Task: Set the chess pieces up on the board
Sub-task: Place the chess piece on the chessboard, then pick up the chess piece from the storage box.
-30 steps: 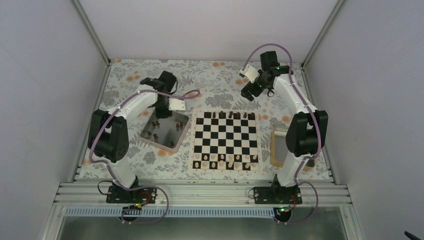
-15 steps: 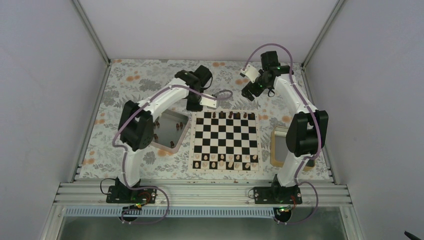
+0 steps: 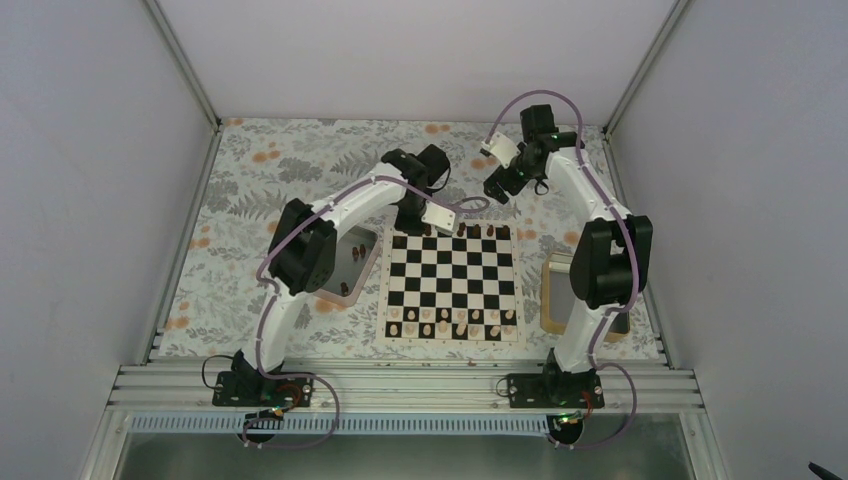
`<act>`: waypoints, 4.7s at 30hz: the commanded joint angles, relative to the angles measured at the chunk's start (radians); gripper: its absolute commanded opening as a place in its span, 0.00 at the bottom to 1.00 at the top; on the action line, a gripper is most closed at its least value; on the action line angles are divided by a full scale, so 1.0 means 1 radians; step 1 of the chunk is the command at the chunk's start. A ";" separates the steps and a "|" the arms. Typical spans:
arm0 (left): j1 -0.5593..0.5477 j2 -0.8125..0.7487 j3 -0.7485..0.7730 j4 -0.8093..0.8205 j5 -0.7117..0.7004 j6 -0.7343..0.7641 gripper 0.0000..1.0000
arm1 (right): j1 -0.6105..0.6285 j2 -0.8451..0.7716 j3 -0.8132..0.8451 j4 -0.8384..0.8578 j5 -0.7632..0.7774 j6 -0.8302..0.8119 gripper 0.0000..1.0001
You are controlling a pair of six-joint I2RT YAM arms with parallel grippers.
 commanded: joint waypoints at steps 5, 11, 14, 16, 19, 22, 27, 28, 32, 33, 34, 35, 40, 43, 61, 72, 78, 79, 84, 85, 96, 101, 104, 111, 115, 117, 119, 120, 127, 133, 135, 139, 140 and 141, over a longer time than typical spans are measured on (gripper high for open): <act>0.000 0.035 -0.030 0.003 0.009 0.018 0.10 | -0.016 0.001 0.015 -0.006 0.002 0.016 1.00; -0.001 0.042 -0.064 0.026 0.002 0.012 0.10 | -0.016 0.002 0.014 -0.008 0.001 0.015 1.00; 0.000 0.054 -0.067 0.031 0.001 0.010 0.10 | -0.016 0.001 0.014 -0.010 -0.001 0.013 1.00; 0.000 0.063 -0.069 0.034 -0.009 0.009 0.10 | -0.016 0.001 0.014 -0.009 -0.002 0.013 1.00; 0.000 0.075 -0.070 0.039 -0.016 0.008 0.10 | -0.016 0.000 0.012 -0.011 -0.002 0.011 1.00; 0.000 0.084 -0.067 0.039 -0.019 0.008 0.11 | -0.016 -0.002 0.012 -0.011 -0.003 0.012 1.00; 0.000 0.093 -0.065 0.039 -0.024 0.008 0.13 | -0.016 -0.002 0.012 -0.013 -0.005 0.010 1.00; 0.000 0.094 -0.066 0.038 -0.022 0.010 0.14 | -0.016 -0.002 0.012 -0.013 -0.004 0.009 1.00; 0.000 0.097 -0.065 0.038 -0.026 0.009 0.17 | -0.016 -0.002 0.011 -0.013 -0.006 0.009 1.00; 0.000 0.096 -0.064 0.037 -0.026 0.008 0.19 | -0.016 -0.002 0.010 -0.015 -0.006 0.007 1.00; 0.000 0.092 -0.062 0.034 -0.029 0.007 0.23 | -0.016 -0.002 0.010 -0.015 -0.007 0.007 1.00; 0.000 0.086 -0.060 0.030 -0.027 0.007 0.25 | -0.016 -0.001 0.011 -0.015 -0.007 0.006 1.00; -0.003 0.024 -0.062 0.011 -0.022 0.003 0.33 | -0.016 0.002 0.009 -0.016 -0.009 0.005 1.00; -0.002 -0.023 -0.073 0.006 -0.043 -0.002 0.33 | -0.016 0.003 0.010 -0.018 -0.010 0.004 1.00; 0.244 -0.400 -0.488 0.050 -0.157 -0.051 0.33 | -0.015 0.013 0.031 -0.030 -0.019 0.011 1.00; 0.422 -0.503 -0.743 0.149 -0.172 -0.068 0.33 | -0.008 0.023 0.039 -0.038 -0.025 0.011 1.00; 0.459 -0.460 -0.744 0.192 -0.166 -0.059 0.33 | -0.007 0.017 0.037 -0.041 -0.023 0.012 1.00; 0.462 -0.454 -0.739 0.192 -0.159 -0.058 0.33 | -0.008 0.016 0.036 -0.040 -0.022 0.011 1.00; 0.464 -0.433 -0.728 0.208 -0.146 -0.050 0.33 | -0.007 0.015 0.033 -0.039 -0.020 0.012 1.00; 0.464 -0.428 -0.727 0.212 -0.146 -0.050 0.33 | -0.006 0.016 0.032 -0.039 -0.021 0.012 1.00; 0.466 -0.386 -0.709 0.227 -0.125 -0.043 0.33 | -0.007 0.024 0.031 -0.039 -0.016 0.009 1.00; 0.465 -0.372 -0.710 0.225 -0.121 -0.041 0.31 | -0.008 0.023 0.028 -0.040 -0.016 0.009 1.00; 0.466 -0.370 -0.710 0.225 -0.120 -0.042 0.31 | -0.007 0.024 0.027 -0.038 -0.016 0.007 1.00; 0.465 -0.362 -0.707 0.222 -0.116 -0.045 0.23 | -0.007 0.020 0.022 -0.035 -0.015 0.004 1.00; 0.466 -0.356 -0.706 0.216 -0.117 -0.046 0.18 | -0.008 0.018 0.021 -0.036 -0.015 0.004 1.00; 0.465 -0.357 -0.706 0.214 -0.120 -0.046 0.16 | -0.007 0.018 0.020 -0.035 -0.015 0.004 1.00; 0.466 -0.357 -0.702 0.210 -0.122 -0.046 0.14 | -0.007 0.018 0.020 -0.036 -0.015 0.004 1.00; 0.466 -0.358 -0.699 0.208 -0.122 -0.046 0.13 | -0.008 0.018 0.020 -0.035 -0.015 0.004 1.00; 0.438 -0.392 -0.635 0.162 -0.108 -0.043 0.07 | -0.008 0.017 0.021 -0.035 -0.016 0.003 1.00; 0.383 -0.396 -0.530 0.087 -0.110 -0.049 0.07 | -0.007 0.014 0.018 -0.036 -0.018 0.002 1.00; 0.343 -0.392 -0.485 0.064 -0.115 -0.052 0.07 | -0.007 0.014 0.017 -0.035 -0.018 0.001 1.00; 0.261 -0.353 -0.360 0.022 -0.122 -0.051 0.07 | -0.008 0.011 0.015 -0.032 -0.016 0.001 1.00; 0.241 -0.337 -0.324 0.012 -0.123 -0.050 0.07 | -0.008 0.011 0.015 -0.033 -0.015 0.001 1.00; 0.218 -0.316 -0.282 0.001 -0.120 -0.049 0.07 | -0.007 0.011 0.017 -0.032 -0.012 0.002 1.00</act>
